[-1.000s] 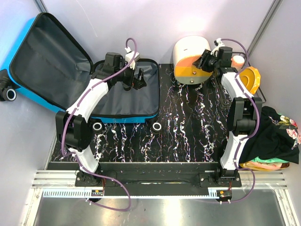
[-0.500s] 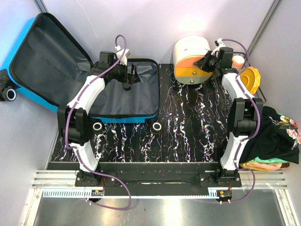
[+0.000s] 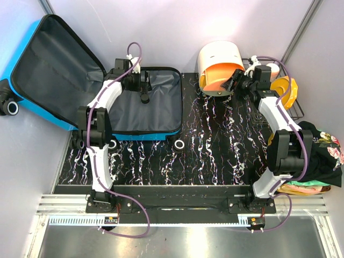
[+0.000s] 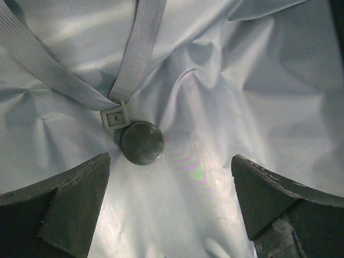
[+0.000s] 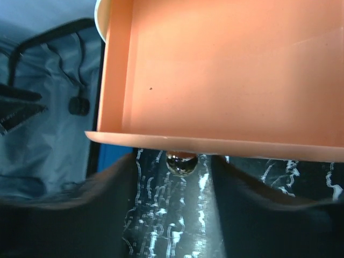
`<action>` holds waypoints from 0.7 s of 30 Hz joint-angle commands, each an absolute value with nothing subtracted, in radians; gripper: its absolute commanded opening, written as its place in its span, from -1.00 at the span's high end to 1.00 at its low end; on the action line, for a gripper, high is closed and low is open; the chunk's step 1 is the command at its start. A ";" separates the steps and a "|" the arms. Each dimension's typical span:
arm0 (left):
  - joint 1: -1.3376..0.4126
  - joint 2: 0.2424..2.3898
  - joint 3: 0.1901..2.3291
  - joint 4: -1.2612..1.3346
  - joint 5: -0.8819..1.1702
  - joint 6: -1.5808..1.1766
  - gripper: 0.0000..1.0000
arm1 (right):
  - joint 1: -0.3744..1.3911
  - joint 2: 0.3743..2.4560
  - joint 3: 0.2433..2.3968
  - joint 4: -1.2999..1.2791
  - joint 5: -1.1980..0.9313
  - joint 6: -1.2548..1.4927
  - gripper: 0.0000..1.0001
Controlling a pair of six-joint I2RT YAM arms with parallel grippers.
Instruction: Open, take out, and arrange the luggage
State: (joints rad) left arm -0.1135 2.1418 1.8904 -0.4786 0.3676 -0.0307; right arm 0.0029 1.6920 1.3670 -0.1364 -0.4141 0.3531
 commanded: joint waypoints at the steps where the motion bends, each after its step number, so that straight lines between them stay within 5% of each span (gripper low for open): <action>1: -0.115 2.206 1.980 -0.471 0.307 -0.025 -0.98 | 0.006 1.646 1.385 -0.153 -0.426 0.325 -0.49; 13: -0.135 2.315 2.024 -0.509 0.302 0.046 -0.85 | -0.025 1.597 1.417 -0.230 -0.410 0.250 -0.89; 21: -0.182 2.391 2.137 -0.645 0.184 0.103 -0.64 | -0.034 1.597 1.453 -0.261 -0.379 0.244 -0.95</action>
